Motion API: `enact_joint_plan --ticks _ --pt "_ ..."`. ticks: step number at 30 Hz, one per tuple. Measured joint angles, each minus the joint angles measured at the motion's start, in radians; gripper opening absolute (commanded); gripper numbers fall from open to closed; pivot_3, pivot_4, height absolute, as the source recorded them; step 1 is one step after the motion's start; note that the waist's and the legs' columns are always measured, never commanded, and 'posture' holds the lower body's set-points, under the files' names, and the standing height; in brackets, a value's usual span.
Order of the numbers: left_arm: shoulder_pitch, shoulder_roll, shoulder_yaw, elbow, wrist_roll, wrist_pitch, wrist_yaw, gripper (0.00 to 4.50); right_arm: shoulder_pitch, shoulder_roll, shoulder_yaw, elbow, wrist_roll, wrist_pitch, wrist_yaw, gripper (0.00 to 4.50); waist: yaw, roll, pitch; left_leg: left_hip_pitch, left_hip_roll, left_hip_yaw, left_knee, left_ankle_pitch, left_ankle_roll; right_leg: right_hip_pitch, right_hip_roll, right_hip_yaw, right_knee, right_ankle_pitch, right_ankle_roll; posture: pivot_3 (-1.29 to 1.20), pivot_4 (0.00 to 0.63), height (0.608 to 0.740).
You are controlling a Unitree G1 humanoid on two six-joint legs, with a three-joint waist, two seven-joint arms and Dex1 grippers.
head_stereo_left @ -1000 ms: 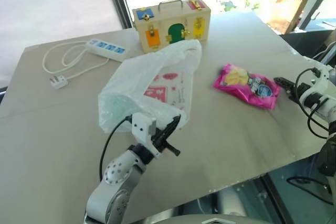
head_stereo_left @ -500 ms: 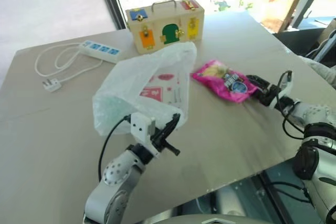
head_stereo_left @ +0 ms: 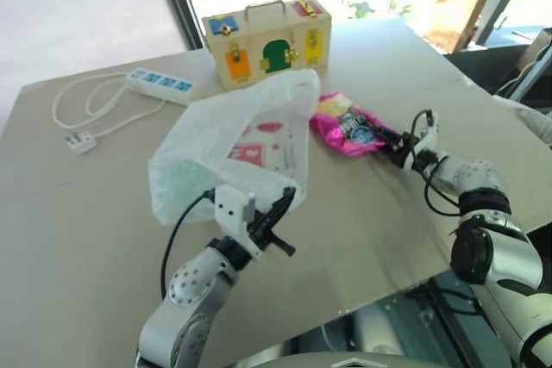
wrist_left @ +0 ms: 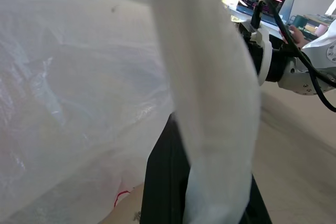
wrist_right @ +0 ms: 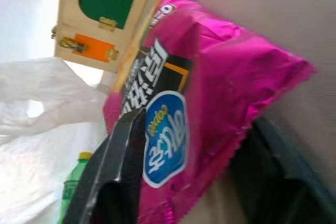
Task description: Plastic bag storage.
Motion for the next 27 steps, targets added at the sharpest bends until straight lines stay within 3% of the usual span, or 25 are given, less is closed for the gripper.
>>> enact_joint_plan --ticks 3,9,17,27 --pt "0.0 0.0 0.0 0.0 0.0 0.0 0.003 0.0 -0.019 0.001 0.002 0.014 0.001 -0.009 0.003 0.07 0.0 -0.004 -0.003 0.002 0.0 0.0 0.0 0.0 0.0 0.003 0.0 -0.001 0.0 0.0 -0.001 0.0 0.15 0.74" --pt "0.005 0.002 0.001 0.0 0.0 0.0 0.007 0.0 0.021 -0.009 0.015 -0.039 0.018 0.005 0.076 0.07 0.01 -0.004 -0.004 0.001 0.0 -0.001 0.002 0.0 0.0 0.003 0.0 -0.001 0.0 0.001 -0.001 0.0 0.15 0.74" --pt "0.023 0.009 0.031 -0.009 0.0 -0.007 0.007 0.0 0.198 -0.135 0.012 -0.307 0.168 0.294 0.231 0.07 0.028 0.003 0.0 -0.02 -0.001 -0.003 0.004 0.0 0.0 -0.017 -0.002 -0.004 0.0 0.001 -0.001 0.0 0.15 0.74" --pt "0.049 0.005 0.03 -0.011 -0.001 -0.028 0.002 0.0 0.383 -0.249 -0.163 -0.562 0.412 0.537 0.224 0.07 0.039 0.003 0.001 -0.019 -0.001 -0.003 0.004 0.0 0.0 -0.016 -0.002 -0.004 0.0 0.001 -0.001 0.0 0.15 0.74"
